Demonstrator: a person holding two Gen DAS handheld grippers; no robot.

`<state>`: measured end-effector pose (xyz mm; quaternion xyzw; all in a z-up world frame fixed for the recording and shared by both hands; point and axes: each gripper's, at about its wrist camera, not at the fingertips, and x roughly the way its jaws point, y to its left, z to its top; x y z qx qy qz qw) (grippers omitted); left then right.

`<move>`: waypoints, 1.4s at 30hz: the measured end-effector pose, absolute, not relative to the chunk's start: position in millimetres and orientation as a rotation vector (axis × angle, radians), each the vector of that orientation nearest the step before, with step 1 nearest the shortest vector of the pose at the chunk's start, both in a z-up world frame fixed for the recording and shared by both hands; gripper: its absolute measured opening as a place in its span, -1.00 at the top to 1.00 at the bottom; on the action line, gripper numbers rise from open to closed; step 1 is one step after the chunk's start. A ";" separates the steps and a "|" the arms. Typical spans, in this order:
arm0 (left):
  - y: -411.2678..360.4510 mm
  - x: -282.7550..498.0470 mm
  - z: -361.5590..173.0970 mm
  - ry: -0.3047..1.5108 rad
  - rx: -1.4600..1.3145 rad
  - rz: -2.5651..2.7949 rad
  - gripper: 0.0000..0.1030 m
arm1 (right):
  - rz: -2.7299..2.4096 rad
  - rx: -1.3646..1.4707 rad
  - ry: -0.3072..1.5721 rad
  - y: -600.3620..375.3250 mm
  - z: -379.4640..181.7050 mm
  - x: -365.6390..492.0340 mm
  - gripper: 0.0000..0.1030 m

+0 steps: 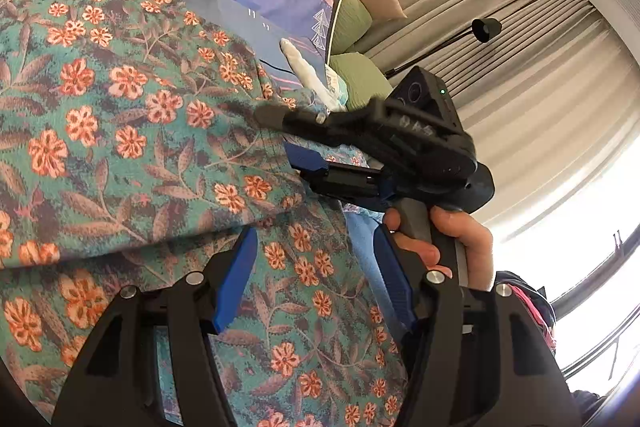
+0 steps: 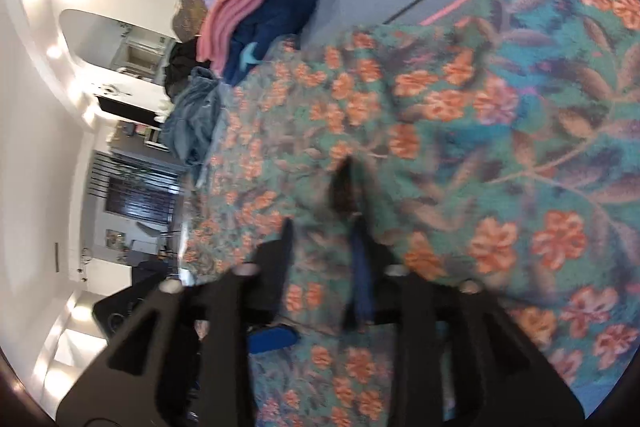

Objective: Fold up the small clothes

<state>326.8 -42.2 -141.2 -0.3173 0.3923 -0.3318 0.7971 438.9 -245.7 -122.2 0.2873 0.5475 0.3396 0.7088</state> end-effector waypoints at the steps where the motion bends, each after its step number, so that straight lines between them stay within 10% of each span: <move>1: -42.8 327.1 -141.3 0.843 -0.681 -0.712 -0.18 | 0.747 0.634 1.208 -244.0 -122.8 439.6 0.26; 6: -43.5 328.2 -141.1 0.844 -0.683 -0.712 -0.18 | 0.706 0.659 1.202 -237.6 -132.3 450.2 0.81; 17: -41.6 328.2 -143.5 0.839 -0.693 -0.718 -0.18 | 0.721 0.702 1.145 -248.0 -116.0 449.3 0.93; 30: -38.9 328.2 -144.3 0.837 -0.705 -0.718 -0.18 | 0.773 0.633 1.265 -247.9 -119.5 445.7 0.09; 35: -35.9 327.0 -146.5 0.835 -0.723 -0.719 -0.18 | 0.781 0.620 1.282 -250.0 -122.2 446.8 0.06; 42: -35.4 324.8 -146.9 0.835 -0.722 -0.716 -0.18 | 0.864 0.674 1.195 -231.1 -120.1 459.1 -0.57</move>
